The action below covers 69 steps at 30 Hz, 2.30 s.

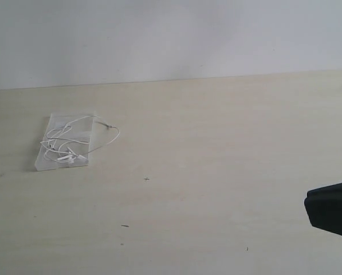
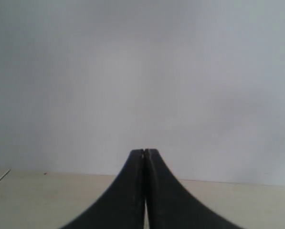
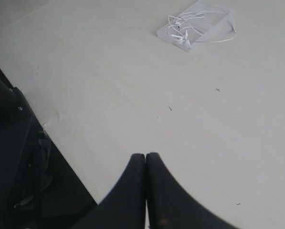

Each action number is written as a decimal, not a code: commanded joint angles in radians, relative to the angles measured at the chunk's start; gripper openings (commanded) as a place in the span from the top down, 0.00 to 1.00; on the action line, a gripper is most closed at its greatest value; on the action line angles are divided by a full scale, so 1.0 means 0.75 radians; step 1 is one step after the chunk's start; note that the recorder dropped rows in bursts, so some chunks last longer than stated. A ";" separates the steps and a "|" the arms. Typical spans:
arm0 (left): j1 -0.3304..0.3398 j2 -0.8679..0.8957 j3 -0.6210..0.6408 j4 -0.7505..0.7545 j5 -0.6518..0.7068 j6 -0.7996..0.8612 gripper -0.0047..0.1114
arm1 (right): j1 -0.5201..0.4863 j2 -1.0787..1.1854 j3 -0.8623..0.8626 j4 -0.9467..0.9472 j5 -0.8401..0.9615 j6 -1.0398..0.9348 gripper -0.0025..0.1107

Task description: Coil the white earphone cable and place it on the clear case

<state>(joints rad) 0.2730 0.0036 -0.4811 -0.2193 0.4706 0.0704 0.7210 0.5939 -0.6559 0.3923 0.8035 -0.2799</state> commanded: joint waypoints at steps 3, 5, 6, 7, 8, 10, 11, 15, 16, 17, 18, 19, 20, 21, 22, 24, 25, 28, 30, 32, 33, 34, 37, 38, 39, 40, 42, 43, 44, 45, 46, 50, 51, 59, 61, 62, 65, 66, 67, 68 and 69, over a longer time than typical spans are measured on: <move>0.006 -0.005 0.365 -0.060 -0.291 -0.002 0.96 | -0.001 -0.012 0.003 -0.003 -0.009 -0.010 0.98; 0.006 -0.005 0.467 -0.060 -0.329 -0.002 0.96 | -0.001 -0.012 0.000 -0.003 -0.009 -0.007 0.98; 0.006 -0.005 0.516 -0.063 -0.348 -0.002 0.96 | -0.001 -0.012 0.000 -0.003 -0.009 -0.007 0.98; 0.006 -0.005 0.557 -0.077 -0.365 -0.002 0.96 | -0.001 -0.012 0.000 -0.003 -0.009 -0.007 0.98; 0.006 -0.005 0.583 -0.083 -0.372 -0.002 0.96 | -0.001 -0.012 0.000 0.001 -0.009 -0.007 0.98; 0.006 -0.005 0.633 -0.086 -0.386 -0.002 0.96 | -0.001 -0.012 0.000 0.001 -0.009 -0.007 0.98; 0.006 -0.005 0.641 -0.080 -0.392 0.002 0.96 | -0.001 -0.012 0.000 0.000 -0.009 -0.010 0.98; 0.006 -0.005 0.641 0.008 -0.354 0.006 0.96 | -0.001 -0.012 0.000 0.000 -0.009 -0.010 0.98; 0.006 -0.005 0.641 0.014 -0.344 0.006 0.96 | -0.001 -0.012 0.000 0.000 -0.009 -0.010 0.98; 0.006 -0.005 0.641 0.014 -0.335 0.006 0.96 | -0.001 -0.012 0.000 0.000 -0.009 -0.010 0.98; 0.006 -0.005 0.641 0.014 -0.307 0.006 0.96 | -0.001 -0.012 0.000 0.000 -0.009 -0.010 0.98; 0.006 -0.005 0.641 0.011 -0.267 0.004 0.96 | -0.001 -0.012 0.000 0.000 -0.009 -0.010 0.98; 0.001 -0.005 0.641 0.006 -0.226 0.002 0.96 | -0.001 -0.012 0.000 0.000 -0.009 -0.010 0.98; -0.010 -0.005 0.641 0.006 -0.176 0.002 0.96 | -0.001 -0.012 0.000 0.000 -0.009 -0.010 0.98; -0.025 -0.005 0.641 0.006 -0.123 0.002 0.96 | -0.001 -0.012 0.000 0.000 -0.009 -0.010 0.98; -0.059 -0.005 0.641 0.006 -0.119 0.002 0.96 | -0.001 -0.012 0.000 0.000 -0.009 -0.010 0.98; -0.071 -0.005 0.641 0.006 -0.119 0.002 0.96 | -0.001 -0.012 0.000 0.000 -0.009 -0.010 0.98; -0.085 -0.005 0.641 0.006 -0.119 0.002 0.96 | -0.001 -0.012 0.000 0.000 -0.009 -0.010 0.98; -0.085 -0.005 0.641 0.006 -0.119 0.002 0.96 | -0.001 -0.012 0.000 0.000 -0.011 -0.010 0.98; -0.085 -0.005 0.641 0.006 -0.119 0.002 0.96 | -0.001 -0.012 0.000 0.000 -0.030 -0.010 0.98; -0.085 -0.005 0.641 0.006 -0.119 0.002 0.96 | -0.001 -0.012 0.000 0.000 -0.039 -0.010 0.98; -0.085 -0.005 0.641 0.006 -0.119 0.002 0.96 | -0.001 -0.012 0.000 0.000 -0.039 -0.010 0.98; -0.085 -0.005 0.641 0.006 -0.119 0.002 0.96 | -0.001 -0.012 0.000 0.003 -0.039 -0.010 0.98; -0.085 -0.005 0.641 0.006 -0.119 0.002 0.96 | -0.001 -0.012 0.000 0.003 -0.039 -0.010 0.98; -0.085 -0.005 0.641 0.006 -0.119 0.002 0.96 | -0.001 -0.012 0.000 0.003 -0.039 -0.010 0.98; -0.085 -0.005 0.641 0.006 -0.119 0.002 0.96 | -0.001 -0.012 0.000 0.003 -0.039 -0.010 0.98; -0.085 -0.005 0.641 0.006 -0.119 0.002 0.96 | -0.001 -0.012 0.000 0.003 -0.039 -0.010 0.98; -0.085 -0.005 0.641 0.006 -0.119 0.002 0.96 | -0.001 -0.012 0.000 0.003 -0.039 -0.010 0.98; -0.085 -0.005 0.641 0.006 -0.119 0.002 0.96 | -0.001 -0.012 0.000 0.003 -0.039 -0.010 0.98; -0.085 -0.005 0.641 0.006 -0.119 0.002 0.96 | -0.001 -0.012 0.000 0.003 -0.039 -0.010 0.98; -0.085 -0.005 0.641 0.006 -0.119 0.002 0.96 | -0.001 -0.012 0.000 0.003 -0.039 -0.010 0.98; -0.085 -0.005 0.641 0.006 -0.119 0.002 0.96 | -0.001 -0.015 0.000 0.002 -0.039 -0.010 0.98; -0.085 -0.005 0.641 0.006 -0.119 0.002 0.96 | -0.001 -0.015 0.000 0.002 -0.039 -0.010 0.98; -0.085 -0.005 0.641 0.006 -0.119 0.002 0.96 | -0.090 -0.287 0.003 -0.067 -0.113 -0.002 0.98; -0.085 -0.005 0.641 0.006 -0.119 0.002 0.96 | -0.155 -0.400 0.015 -0.073 -0.142 -0.015 0.98; -0.085 -0.005 0.641 0.006 -0.119 0.002 0.96 | -0.198 -0.462 0.028 -0.084 -0.158 -0.019 0.98; -0.085 -0.005 0.641 0.006 -0.119 0.002 0.96 | -0.323 -0.619 0.097 -0.131 -0.224 -0.019 0.98; -0.085 -0.005 0.641 0.006 -0.119 0.002 0.96 | -0.366 -0.673 0.133 -0.138 -0.261 -0.019 0.98; -0.085 -0.005 0.641 0.006 -0.119 0.002 0.96 | -0.406 -0.722 0.175 -0.138 -0.303 -0.016 0.98; -0.085 -0.005 0.641 0.006 -0.119 0.002 0.96 | -0.440 -0.768 0.222 -0.138 -0.362 -0.006 0.98; -0.085 -0.005 0.641 0.006 -0.119 0.002 0.96 | -0.472 -0.792 0.272 -0.128 -0.427 0.020 0.98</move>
<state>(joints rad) 0.2156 0.0054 -0.0001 -0.2139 0.3780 0.0704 0.4320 0.0631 -0.5410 0.3027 0.5974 -0.2836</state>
